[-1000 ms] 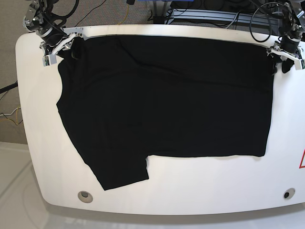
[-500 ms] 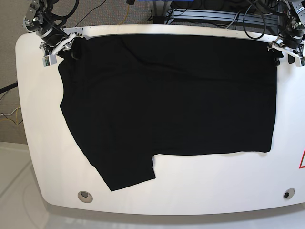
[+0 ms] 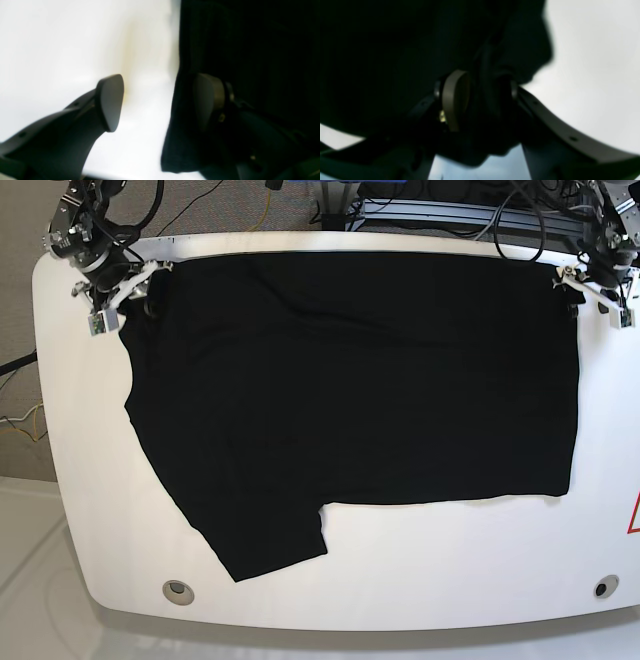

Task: Fold the T-shirt properly
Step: 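Hold the shirt edge with both grippers and draw it further, then open both grippers to release the shirt edge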

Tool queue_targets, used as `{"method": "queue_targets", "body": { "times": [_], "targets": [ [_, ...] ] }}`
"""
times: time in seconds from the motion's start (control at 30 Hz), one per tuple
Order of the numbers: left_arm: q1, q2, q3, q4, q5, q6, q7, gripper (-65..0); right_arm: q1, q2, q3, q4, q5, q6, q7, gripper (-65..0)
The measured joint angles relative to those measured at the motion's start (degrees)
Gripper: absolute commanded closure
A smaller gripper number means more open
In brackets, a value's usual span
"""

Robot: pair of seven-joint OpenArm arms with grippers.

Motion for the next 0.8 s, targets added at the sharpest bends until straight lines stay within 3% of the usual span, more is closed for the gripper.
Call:
{"method": "queue_targets", "body": {
  "times": [0.3,0.57,0.8],
  "targets": [
    [-3.96,0.28,0.57,0.79,1.44,-0.02,3.08,-42.0,-0.24,0.09,0.0,3.52,-0.04,-0.26,-0.28,-23.8],
    [-5.68,0.04,0.57,1.75,1.46,-0.02,2.6,-42.0,-0.39,0.0,0.87,4.33,0.0,-0.24,-0.26,-23.8],
    [-6.49,0.02,0.57,1.75,8.41,-0.37,2.84,-42.0,-1.22,0.13,5.99,4.28,-0.07,-0.44,-0.26,-23.8]
  ]
}}
